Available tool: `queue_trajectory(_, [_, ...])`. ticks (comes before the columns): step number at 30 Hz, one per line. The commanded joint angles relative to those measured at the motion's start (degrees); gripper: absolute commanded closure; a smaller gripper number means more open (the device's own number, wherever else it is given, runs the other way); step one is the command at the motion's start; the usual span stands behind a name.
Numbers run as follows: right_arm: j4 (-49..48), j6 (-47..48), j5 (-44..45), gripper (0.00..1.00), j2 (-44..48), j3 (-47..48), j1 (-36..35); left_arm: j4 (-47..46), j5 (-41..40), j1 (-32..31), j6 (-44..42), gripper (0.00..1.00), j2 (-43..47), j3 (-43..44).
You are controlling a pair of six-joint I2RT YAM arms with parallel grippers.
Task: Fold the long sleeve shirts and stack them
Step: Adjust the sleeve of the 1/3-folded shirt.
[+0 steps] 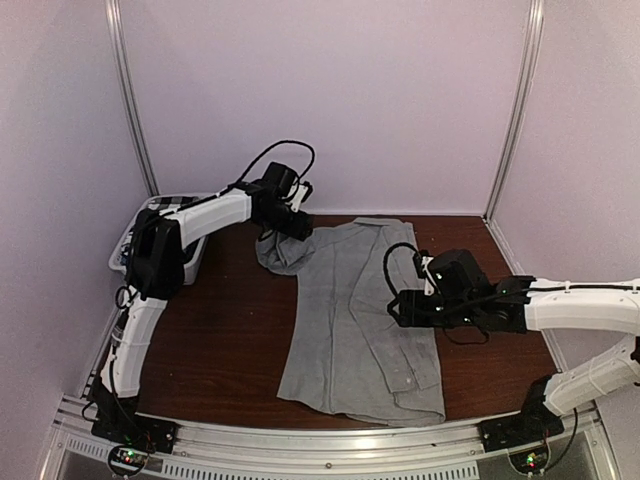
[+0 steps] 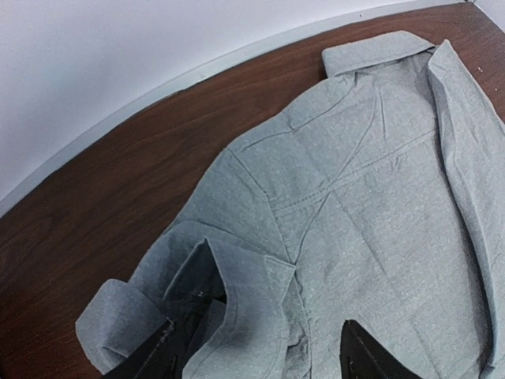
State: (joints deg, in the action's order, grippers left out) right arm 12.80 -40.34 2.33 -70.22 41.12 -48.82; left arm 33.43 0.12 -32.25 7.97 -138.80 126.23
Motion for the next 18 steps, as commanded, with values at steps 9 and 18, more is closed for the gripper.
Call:
queue_trajectory(9, [-2.25,0.31,-0.6,0.36,-0.3,1.22,0.3,0.1,0.76,-0.18,0.81,0.41,-1.41,-1.96])
queue_trajectory(18, [-2.86,-0.26,-1.01,0.37,0.09,0.23,0.3,-0.2,-0.39,0.44,0.01,0.32,-3.2,0.07])
